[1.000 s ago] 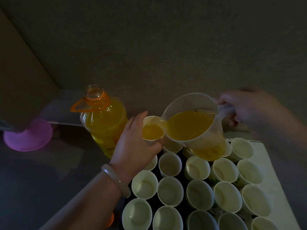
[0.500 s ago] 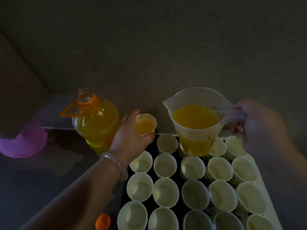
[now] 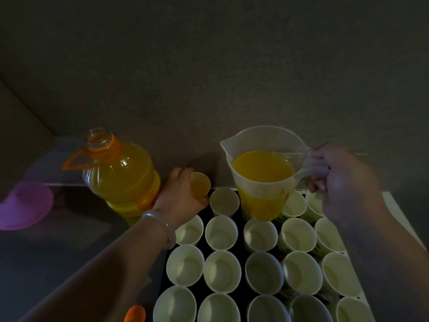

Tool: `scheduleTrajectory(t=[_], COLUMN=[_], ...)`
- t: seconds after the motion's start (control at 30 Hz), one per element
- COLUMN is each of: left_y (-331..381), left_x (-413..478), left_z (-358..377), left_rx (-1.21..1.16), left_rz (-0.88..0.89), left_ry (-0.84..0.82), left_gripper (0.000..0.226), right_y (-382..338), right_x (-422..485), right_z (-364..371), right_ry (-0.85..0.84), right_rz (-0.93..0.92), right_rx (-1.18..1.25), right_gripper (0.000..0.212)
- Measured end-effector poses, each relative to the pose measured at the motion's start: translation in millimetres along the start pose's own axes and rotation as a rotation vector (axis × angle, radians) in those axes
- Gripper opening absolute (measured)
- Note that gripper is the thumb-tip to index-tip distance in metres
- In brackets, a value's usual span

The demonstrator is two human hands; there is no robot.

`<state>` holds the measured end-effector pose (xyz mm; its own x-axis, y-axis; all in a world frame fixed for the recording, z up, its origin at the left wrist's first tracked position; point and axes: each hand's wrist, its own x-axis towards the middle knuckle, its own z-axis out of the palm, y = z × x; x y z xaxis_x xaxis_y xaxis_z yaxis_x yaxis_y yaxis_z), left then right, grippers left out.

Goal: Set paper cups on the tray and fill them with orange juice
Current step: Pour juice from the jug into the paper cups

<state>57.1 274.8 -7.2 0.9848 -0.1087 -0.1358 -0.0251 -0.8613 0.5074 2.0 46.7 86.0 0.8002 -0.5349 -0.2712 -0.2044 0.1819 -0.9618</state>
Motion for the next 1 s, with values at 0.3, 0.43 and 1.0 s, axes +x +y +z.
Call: scheduleTrajectory(t=[0.3, 0.43, 1.0], left_y=[-14, -14, -9], left_x=[22, 19, 15], left_z=[15, 16, 17], left_rx=[0.051, 0.125, 0.142], left_rz=[-0.048, -0.020, -0.111], left_ry=[-0.077, -0.066, -0.195], left_gripper=[0.056, 0.074, 0.090], right_y=[-1, -1, 0], right_x=[3, 3, 2], right_z=[4, 2, -2], right_ry=[0.002, -0.002, -0.006], right_rz=[0.008, 0.009, -0.010], right_rx=[0.025, -0.004, -0.072], right_gripper=[0.033, 0.022, 0.014])
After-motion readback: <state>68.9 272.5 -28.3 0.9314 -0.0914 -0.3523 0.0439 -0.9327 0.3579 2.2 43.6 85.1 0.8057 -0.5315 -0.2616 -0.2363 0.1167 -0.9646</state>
